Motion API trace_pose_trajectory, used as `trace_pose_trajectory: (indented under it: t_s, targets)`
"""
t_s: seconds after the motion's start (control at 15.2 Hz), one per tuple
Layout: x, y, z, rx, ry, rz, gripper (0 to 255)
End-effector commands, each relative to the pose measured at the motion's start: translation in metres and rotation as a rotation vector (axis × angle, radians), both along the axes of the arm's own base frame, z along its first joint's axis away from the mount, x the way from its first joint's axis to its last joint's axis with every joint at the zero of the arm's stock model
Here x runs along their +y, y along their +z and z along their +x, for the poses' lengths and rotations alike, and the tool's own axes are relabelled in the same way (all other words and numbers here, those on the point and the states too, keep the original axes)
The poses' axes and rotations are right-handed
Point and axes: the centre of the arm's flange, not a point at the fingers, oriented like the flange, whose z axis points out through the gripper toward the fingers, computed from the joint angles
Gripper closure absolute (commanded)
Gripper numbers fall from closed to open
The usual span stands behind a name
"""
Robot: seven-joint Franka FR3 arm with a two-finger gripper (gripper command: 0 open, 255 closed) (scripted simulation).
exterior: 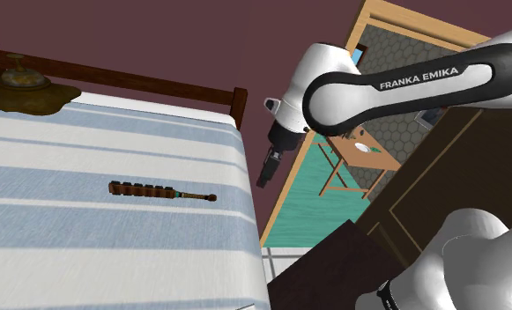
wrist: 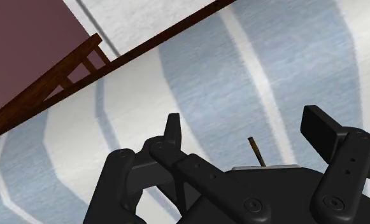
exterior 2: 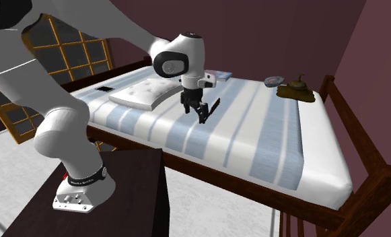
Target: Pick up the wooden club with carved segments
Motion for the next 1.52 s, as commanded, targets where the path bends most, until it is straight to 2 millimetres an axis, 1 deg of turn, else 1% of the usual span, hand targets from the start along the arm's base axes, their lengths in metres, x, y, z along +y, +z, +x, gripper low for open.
trace_pose_trajectory:
  t_s: [0.0, 0.33, 0.59, 0.66, 1.06, 1.12, 1.25, 1.32, 1.45]
  targets:
    - [0.015, -0.01, 0.011, -0.038, 0.07, 0.011, 0]
    - [0.062, -0.036, 0.035, -0.119, 0.241, 0.038, 0]
    - [0.102, -0.055, 0.049, -0.185, 0.377, 0.059, 0]
    - [0.106, -0.056, 0.05, -0.191, 0.39, 0.061, 0]
    - [0.106, -0.088, 0.05, -0.191, 0.39, 0.061, 0]
    - [0.106, -0.096, 0.05, -0.191, 0.39, 0.061, 0]
    - [0.106, -0.096, 0.05, -0.191, 0.39, 0.061, 0]
    - [0.107, -0.096, 0.05, -0.191, 0.39, 0.061, 255]
    - [0.107, -0.096, 0.049, -0.191, 0.39, 0.061, 255]
